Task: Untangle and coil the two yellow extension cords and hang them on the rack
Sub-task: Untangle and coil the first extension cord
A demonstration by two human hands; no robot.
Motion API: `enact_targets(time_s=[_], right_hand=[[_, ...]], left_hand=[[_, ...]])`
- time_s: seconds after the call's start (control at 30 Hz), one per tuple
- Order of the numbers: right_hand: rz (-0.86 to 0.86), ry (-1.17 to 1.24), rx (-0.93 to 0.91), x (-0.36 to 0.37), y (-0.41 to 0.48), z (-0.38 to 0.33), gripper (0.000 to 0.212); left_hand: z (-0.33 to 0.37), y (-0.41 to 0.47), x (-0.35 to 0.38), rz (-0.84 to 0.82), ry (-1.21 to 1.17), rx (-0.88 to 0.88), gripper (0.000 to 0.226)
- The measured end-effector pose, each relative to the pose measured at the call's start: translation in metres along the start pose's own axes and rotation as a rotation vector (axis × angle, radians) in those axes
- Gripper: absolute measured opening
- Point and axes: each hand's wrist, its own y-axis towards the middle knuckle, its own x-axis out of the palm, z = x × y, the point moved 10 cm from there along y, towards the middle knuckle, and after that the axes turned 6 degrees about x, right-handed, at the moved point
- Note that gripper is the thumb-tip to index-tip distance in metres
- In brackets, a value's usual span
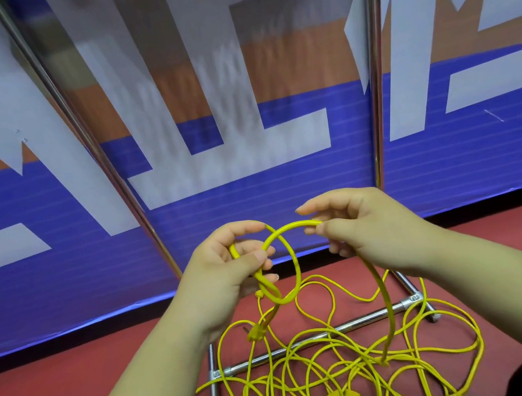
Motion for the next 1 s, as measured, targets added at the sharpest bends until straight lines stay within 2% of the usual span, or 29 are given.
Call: enact_targets(time_s=[0.2,0.37,0.5,0.6,0.73,0.8,0.87,1.0], right_hand=[[-0.036,-0.021,-0.035,0.015,-0.001,-0.001,0.018],[0.121,-0.055,-0.083,0.001,0.002,-0.003,0.010],[0.168,-0.065,-0.106,-0.004,0.002,-0.002,0.009],[0.117,-0.162,-0.071,-0.001,0.004,0.001,0.007],[-0.074,-0.242,-0.014,0.013,0.002,0.006,0.007],[-0.106,-0.297,-0.050,0.019,-0.002,0.002,0.009],[-0.068,-0.373,-0.103,0.022,-0.003,-0.003,0.010],[0.081,-0.202,-0.088,0.009,0.003,-0.002,0.012]], left_hand=[[0.002,0.002,0.001,-0.013,0.000,0.028,0.022],[-0.005,0.003,-0.002,-0.008,0.006,0.009,0.023],[0.000,0.006,-0.013,0.045,0.051,0.037,0.025],[0.002,0.007,-0.018,0.072,0.055,0.046,0.025],[-0.002,0.007,-0.019,0.091,0.059,0.043,0.021],[-0.004,0.006,-0.016,0.082,0.036,0.038,0.021],[-0.004,0.006,-0.014,0.069,0.012,0.040,0.020],[-0.005,0.005,-0.005,-0.016,-0.023,0.026,0.030]])
